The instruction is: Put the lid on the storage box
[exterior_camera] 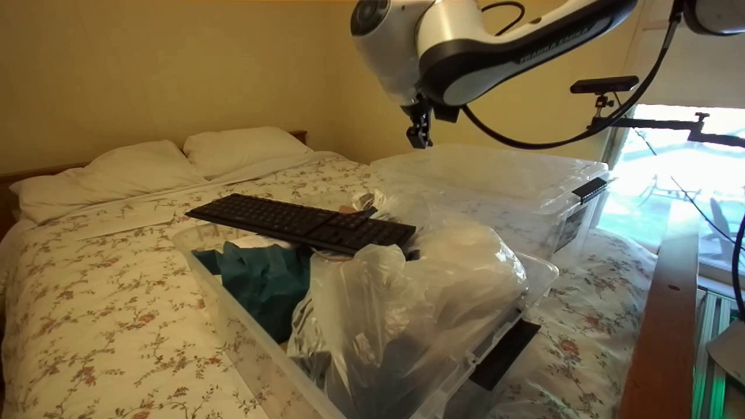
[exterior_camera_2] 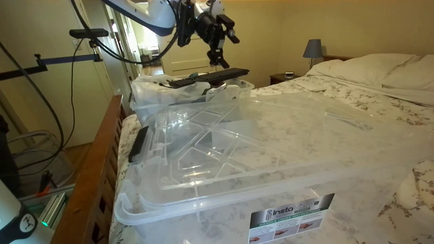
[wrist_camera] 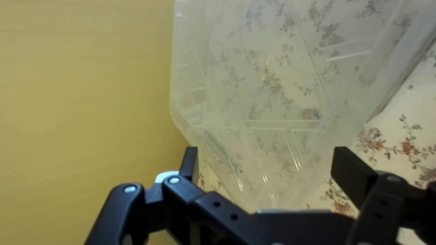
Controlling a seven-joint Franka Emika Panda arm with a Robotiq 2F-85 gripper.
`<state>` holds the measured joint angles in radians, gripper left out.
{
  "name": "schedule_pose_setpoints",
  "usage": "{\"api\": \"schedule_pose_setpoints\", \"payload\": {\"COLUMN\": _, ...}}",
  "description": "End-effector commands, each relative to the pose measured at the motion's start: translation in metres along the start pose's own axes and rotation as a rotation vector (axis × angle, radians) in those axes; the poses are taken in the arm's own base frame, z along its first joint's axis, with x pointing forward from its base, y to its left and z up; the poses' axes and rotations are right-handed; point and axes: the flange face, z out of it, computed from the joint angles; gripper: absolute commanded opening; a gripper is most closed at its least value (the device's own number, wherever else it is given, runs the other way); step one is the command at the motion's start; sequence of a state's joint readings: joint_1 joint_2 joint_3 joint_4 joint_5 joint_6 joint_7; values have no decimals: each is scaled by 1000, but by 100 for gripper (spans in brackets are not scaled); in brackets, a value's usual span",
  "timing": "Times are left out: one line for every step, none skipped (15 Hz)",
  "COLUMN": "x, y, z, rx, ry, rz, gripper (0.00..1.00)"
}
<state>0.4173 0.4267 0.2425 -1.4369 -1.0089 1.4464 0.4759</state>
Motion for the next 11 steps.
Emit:
{"api": "schedule_pose_setpoints", "payload": {"x": -21, "y": 36, "z": -29, "rx": 168, "ry": 78, "rz": 68, "gripper": 100}}
{"api": "schedule_pose_setpoints", "payload": {"x": -24, "y": 50, "z": -33, "rx": 212, "ry": 74, "rz": 112, "gripper": 100}}
{"api": "schedule_pose_setpoints", "payload": {"x": -27, "y": 61, "z": -36, "rx": 258, "ry": 68, "rz": 141, "gripper": 100}}
{"api": "schedule_pose_setpoints", "payload": {"x": -31, "y": 70, "z": -34, "rx": 256, "ry": 20, "rz": 152, "gripper": 100}}
{"api": "schedule_pose_setpoints", "payload": {"x": -36, "y": 76, "z": -25, "rx": 117, "ry": -50, "rz": 167, "gripper": 100}}
{"api": "schedule_pose_setpoints", "payload": {"x": -40, "y": 82, "z": -20, "rx": 65, "ry": -65, "rz": 133, "gripper": 100}}
{"api": "schedule_pose_setpoints", "payload": {"x": -44, "y": 86, "z": -16, "rx": 42, "ry": -87, "rz": 96, "gripper": 100}}
{"api": "schedule_pose_setpoints", "payload": {"x": -44, "y": 91, "z": -14, "rx": 65, "ry": -81, "rz": 87, "gripper": 100}}
{"api": "schedule_pose_setpoints", "payload": {"x": -43, "y": 96, "z": -14, "rx": 97, "ry": -61, "rz": 100, "gripper": 100}}
{"api": "schedule_pose_setpoints", "payload": {"x": -36, "y": 89, "z": -18, "rx": 94, "ry": -78, "rz": 118, "gripper": 100}}
{"api": "schedule_pose_setpoints", "payload": {"x": -35, "y": 91, "z": -17, "rx": 95, "ry": -78, "rz": 118, "gripper": 100}}
